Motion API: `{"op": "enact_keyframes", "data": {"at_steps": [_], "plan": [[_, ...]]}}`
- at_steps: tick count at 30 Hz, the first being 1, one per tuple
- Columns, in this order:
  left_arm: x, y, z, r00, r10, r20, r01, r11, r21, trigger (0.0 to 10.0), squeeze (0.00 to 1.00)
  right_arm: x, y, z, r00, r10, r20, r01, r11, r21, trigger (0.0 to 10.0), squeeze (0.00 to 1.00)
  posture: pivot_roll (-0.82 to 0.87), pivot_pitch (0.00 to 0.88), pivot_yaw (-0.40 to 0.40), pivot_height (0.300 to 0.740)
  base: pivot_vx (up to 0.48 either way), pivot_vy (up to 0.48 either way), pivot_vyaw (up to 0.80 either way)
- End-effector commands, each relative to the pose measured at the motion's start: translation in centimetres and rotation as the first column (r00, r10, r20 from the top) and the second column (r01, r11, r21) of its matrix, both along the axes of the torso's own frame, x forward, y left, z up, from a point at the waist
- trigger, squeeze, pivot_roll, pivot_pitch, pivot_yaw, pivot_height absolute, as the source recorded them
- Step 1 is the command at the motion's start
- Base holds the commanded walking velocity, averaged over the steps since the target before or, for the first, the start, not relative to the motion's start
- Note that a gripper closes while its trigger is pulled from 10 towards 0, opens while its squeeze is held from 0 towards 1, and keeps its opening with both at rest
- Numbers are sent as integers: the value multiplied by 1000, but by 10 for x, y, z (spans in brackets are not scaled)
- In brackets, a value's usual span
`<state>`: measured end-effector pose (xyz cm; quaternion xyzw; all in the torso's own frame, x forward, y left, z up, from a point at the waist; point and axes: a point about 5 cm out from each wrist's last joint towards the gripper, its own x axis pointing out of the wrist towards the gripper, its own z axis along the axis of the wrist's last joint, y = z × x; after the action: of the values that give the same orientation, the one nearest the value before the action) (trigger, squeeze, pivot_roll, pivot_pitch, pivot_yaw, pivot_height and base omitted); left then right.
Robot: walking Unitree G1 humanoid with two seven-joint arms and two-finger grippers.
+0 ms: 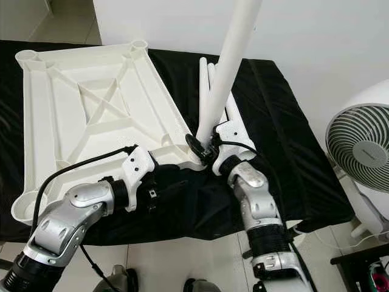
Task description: Building children table
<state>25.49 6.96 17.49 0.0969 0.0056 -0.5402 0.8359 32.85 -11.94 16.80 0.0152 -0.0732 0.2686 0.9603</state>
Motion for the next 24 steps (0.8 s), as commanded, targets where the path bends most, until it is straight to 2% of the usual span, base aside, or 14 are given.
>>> {"op": "enact_keyframes", "data": {"at_steps": [1,4,5,6,8,10,12,15,18,24], "plan": [[3,0,0,999,47,9,-46,999,-4,10000,0,-1,0,-5,999,-25,-37,27,999,35,10000,0,52,131,-71,740,0,0,0],[5,1,0,998,68,7,-68,998,-4,10000,0,-3,5,-4,996,-73,-40,76,995,59,10000,0,51,132,-71,740,0,0,0],[10,3,-2,993,114,18,-114,993,11,10000,0,-2,9,-2,984,-166,-58,171,981,96,10000,0,52,131,-71,740,0,0,0],[12,3,-2,991,129,22,-129,991,16,10000,0,-2,10,-1,977,-203,-69,210,972,110,10000,0,52,131,-72,740,0,0,0],[12,3,-2,991,129,22,-129,991,16,10000,0,-2,10,-1,977,-203,-69,210,972,110,10000,0,52,131,-72,740,0,0,0],[18,5,-3,982,185,36,-186,982,21,10000,0,-3,12,2,948,-312,-66,318,941,120,10000,0,54,130,-73,740,0,0,0],[21,6,-3,978,203,41,-204,979,24,10000,0,-3,13,3,937,-343,-66,348,929,126,10000,0,55,128,-73,740,0,0,0],[27,10,-3,965,255,61,-258,966,34,10000,0,-6,15,-1,903,-412,-124,427,893,142,10000,0,56,127,-70,740,0,0,0],[31,16,-2,954,289,76,-293,955,43,10000,0,-8,17,-2,885,-444,-138,461,876,143,10000,0,57,126,-69,740,0,0,0],[35,21,0,945,315,88,-320,947,39,10000,0,-8,17,-2,893,-427,-144,445,885,135,10000,0,54,120,-67,740,0,0,0]]}}
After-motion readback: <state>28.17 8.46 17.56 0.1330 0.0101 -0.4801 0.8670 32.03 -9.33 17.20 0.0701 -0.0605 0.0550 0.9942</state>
